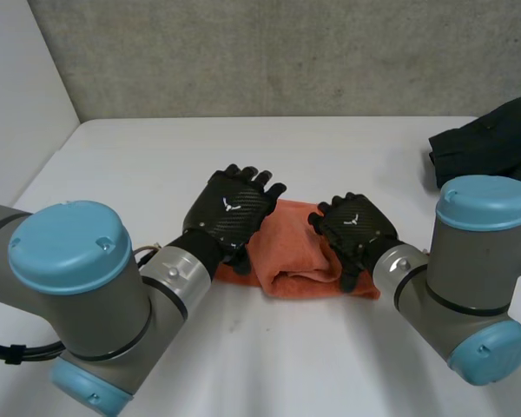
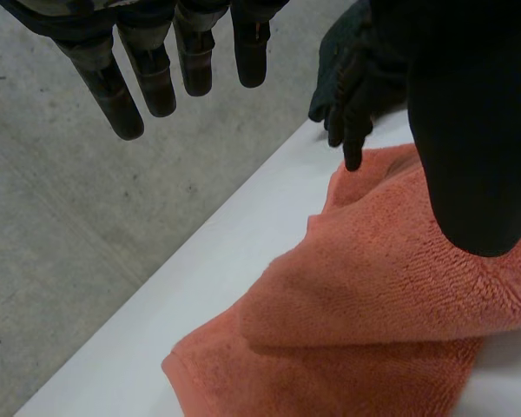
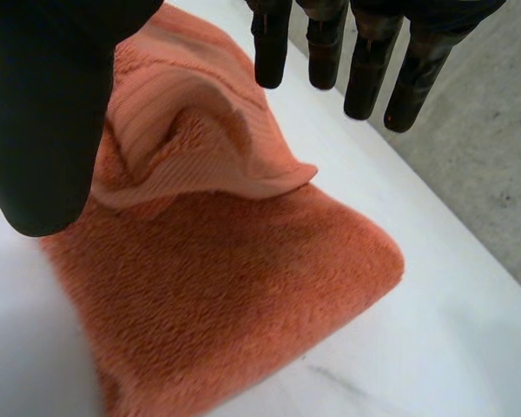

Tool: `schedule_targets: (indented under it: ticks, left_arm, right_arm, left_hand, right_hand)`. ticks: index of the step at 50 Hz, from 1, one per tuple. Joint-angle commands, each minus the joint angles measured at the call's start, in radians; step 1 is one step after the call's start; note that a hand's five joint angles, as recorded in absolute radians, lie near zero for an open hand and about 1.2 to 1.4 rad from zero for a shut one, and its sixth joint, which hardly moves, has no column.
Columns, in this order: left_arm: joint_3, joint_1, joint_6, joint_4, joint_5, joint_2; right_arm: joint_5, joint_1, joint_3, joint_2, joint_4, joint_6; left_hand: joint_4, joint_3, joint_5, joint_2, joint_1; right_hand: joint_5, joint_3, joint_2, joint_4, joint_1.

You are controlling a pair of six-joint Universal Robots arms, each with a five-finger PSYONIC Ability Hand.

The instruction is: Fold the laundry.

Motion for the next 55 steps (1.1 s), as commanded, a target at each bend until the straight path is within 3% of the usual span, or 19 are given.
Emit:
schedule_targets:
  ticks: [1,6,11,18,21,23,25,29,33,37,39,43,48,49,50,51,55]
  left_arm:
    - [0.002,0.01,0.0,0.002,-0.004,-0.011]
    - [0.002,0.01,0.0,0.002,-0.005,-0.007]
    - [0.01,0.018,0.0,0.002,-0.016,0.004]
    - [-0.006,0.088,0.003,-0.003,-0.036,0.055]
    - [-0.021,0.135,0.003,-0.003,-0.033,0.076]
    - [-0.033,0.161,0.003,-0.006,-0.031,0.087]
    - [-0.039,0.171,0.003,-0.012,-0.031,0.091]
    - [-0.049,0.196,0.003,-0.034,-0.03,0.104]
    - [-0.059,0.228,-0.001,-0.047,-0.03,0.131]
    - [-0.075,0.274,-0.004,-0.046,-0.03,0.164]
    - [-0.082,0.297,-0.007,-0.046,-0.03,0.179]
    - [-0.096,0.32,-0.009,-0.047,-0.031,0.191]
    - [-0.121,0.325,-0.007,-0.046,-0.03,0.191]
    - [-0.125,0.325,-0.007,-0.047,-0.028,0.191]
    - [-0.131,0.328,-0.007,-0.046,-0.028,0.191]
    - [-0.133,0.331,-0.007,-0.046,-0.028,0.191]
    - [-0.13,0.343,-0.006,-0.043,-0.027,0.191]
  right_arm:
    - [-0.001,0.007,-0.032,0.012,-0.01,0.034]
    - [-0.004,0.007,-0.065,0.028,-0.007,0.135]
    - [-0.06,0.008,-0.134,0.101,0.008,0.235]
    - [-0.102,0.008,-0.177,0.155,0.077,0.249]
    - [-0.099,0.008,-0.194,0.158,0.079,0.252]
    - [-0.091,0.007,-0.226,0.172,0.085,0.248]
    - [-0.079,0.007,-0.258,0.19,0.096,0.235]
    - [0.01,0.011,-0.363,0.219,0.123,0.133]
    - [0.07,0.074,-0.461,0.232,0.081,-0.088]
    - [0.021,0.197,-0.51,0.261,-0.063,-0.301]
    - [-0.049,0.243,-0.515,0.297,-0.152,-0.389]
    - [-0.18,0.304,-0.503,0.376,-0.209,-0.421]
    - [-0.221,0.327,-0.503,0.466,-0.191,-0.435]
    - [-0.22,0.327,-0.506,0.475,-0.188,-0.435]
    - [-0.215,0.326,-0.506,0.482,-0.186,-0.431]
    - [-0.209,0.326,-0.506,0.479,-0.186,-0.429]
    - [-0.131,0.321,-0.489,0.41,-0.183,-0.409]
  left_hand:
    - [-0.012,-0.019,-0.03,-0.011,-0.001]
    - [-0.012,-0.019,-0.03,-0.011,-0.001]
    - [-0.012,-0.019,-0.03,-0.011,-0.001]
    - [-0.012,-0.019,-0.03,-0.011,-0.001]
    - [-0.015,-0.021,-0.033,-0.014,-0.004]
    - [-0.015,-0.022,-0.033,-0.014,-0.004]
    - [-0.015,-0.022,-0.033,-0.014,-0.004]
    - [-0.018,-0.024,-0.035,-0.016,-0.007]
    - [-0.018,-0.024,-0.036,-0.016,-0.007]
    - [-0.018,-0.024,-0.036,-0.016,-0.007]
    - [-0.018,-0.024,-0.036,-0.016,-0.007]
    - [-0.018,-0.024,-0.036,-0.016,-0.007]
    - [-0.021,-0.027,-0.038,-0.019,-0.01]
    - [-0.018,-0.024,-0.036,-0.017,-0.007]
    - [-0.021,-0.027,-0.038,-0.019,-0.01]
    - [-0.021,-0.027,-0.038,-0.019,-0.01]
    - [-0.021,-0.027,-0.038,-0.019,-0.01]
  right_hand:
    - [0.117,0.122,0.132,0.13,0.167]
    - [0.281,0.287,0.296,0.294,0.332]
    - [0.287,0.293,0.302,0.3,0.338]
    - [0.302,0.307,0.317,0.315,0.352]
    - [0.574,0.579,0.589,0.587,0.624]
    - [1.09,1.095,1.105,1.103,1.14]
    - [1.126,1.131,1.141,1.139,1.176]
    - [1.126,1.131,1.141,1.139,1.176]
    - [1.126,1.131,1.141,1.139,1.176]
    - [1.126,1.131,1.141,1.139,1.176]
    - [1.126,1.131,1.141,1.139,1.176]
    - [1.126,1.131,1.141,1.139,1.176]
    - [1.126,1.131,1.141,1.139,1.176]
    - [0.883,0.888,0.898,0.896,0.933]
    - [0.154,0.159,0.169,0.167,0.204]
    - [-0.096,-0.09,-0.081,-0.083,-0.046]
    - [-0.096,-0.09,-0.081,-0.083,-0.046]
